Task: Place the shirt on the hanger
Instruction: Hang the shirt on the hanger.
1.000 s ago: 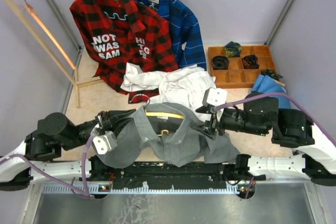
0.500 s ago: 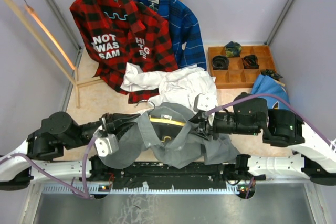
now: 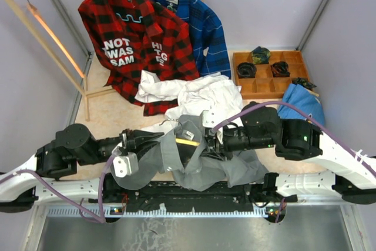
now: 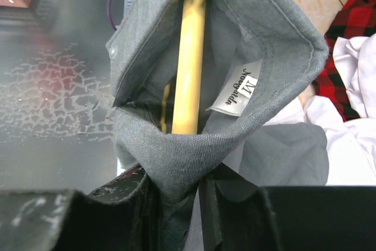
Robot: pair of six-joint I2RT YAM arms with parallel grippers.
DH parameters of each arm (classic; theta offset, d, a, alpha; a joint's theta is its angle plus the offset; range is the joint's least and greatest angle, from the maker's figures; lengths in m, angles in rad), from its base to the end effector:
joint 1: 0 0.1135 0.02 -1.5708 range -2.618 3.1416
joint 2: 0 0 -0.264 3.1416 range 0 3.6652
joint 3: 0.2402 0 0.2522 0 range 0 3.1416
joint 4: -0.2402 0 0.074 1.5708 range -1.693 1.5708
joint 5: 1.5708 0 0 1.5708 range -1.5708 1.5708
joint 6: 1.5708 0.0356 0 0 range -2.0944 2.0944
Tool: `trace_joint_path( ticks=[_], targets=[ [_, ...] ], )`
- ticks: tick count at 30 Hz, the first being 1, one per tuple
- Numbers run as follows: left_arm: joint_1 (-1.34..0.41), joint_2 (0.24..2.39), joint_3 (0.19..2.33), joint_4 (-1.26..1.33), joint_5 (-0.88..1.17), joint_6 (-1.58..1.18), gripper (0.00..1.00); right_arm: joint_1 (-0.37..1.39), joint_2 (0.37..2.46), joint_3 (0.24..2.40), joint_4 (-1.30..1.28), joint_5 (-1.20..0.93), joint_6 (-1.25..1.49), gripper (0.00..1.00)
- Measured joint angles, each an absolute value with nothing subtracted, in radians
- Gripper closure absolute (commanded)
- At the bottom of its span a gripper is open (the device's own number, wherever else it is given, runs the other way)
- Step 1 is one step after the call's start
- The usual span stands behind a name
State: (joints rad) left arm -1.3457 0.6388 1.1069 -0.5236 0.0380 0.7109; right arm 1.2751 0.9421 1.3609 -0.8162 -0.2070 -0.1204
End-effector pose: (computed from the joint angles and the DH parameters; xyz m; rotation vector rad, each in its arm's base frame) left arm 0.0230 -0.1066 0.4289 1.4293 0.8270 -0.5173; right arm 0.0409 0.1595 0.4393 -1.4475 1.5027 0.9364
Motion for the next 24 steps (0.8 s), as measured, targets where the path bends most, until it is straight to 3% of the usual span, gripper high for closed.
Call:
trace_joint_path(
  ticks=[13, 17, 20, 22, 24],
  targets=[
    [-1.344, 0.643, 1.102, -0.508, 0.072, 0.702, 1.0, 1.275, 0.95, 1.361, -0.768, -0.261, -0.113, 0.68],
    [-1.344, 0.656, 1.102, -0.509, 0.087, 0.699, 1.0, 1.275, 0.97, 1.361, -0.761, -0.299, -0.112, 0.76],
    [-1.344, 0.66, 1.1, -0.513, 0.097, 0.698, 0.99, 1.273, 0.978, 1.361, -0.77, -0.308, -0.102, 0.9],
    [-1.344, 0.659, 1.1, -0.511, 0.103, 0.696, 0.94, 1.265, 0.978, 1.361, -0.769, -0.295, -0.094, 0.99],
    [-1.344, 0.659, 1.1, -0.511, 0.098, 0.694, 0.81, 1.262, 0.978, 1.361, -0.768, -0.284, -0.092, 1.0]
  ],
)
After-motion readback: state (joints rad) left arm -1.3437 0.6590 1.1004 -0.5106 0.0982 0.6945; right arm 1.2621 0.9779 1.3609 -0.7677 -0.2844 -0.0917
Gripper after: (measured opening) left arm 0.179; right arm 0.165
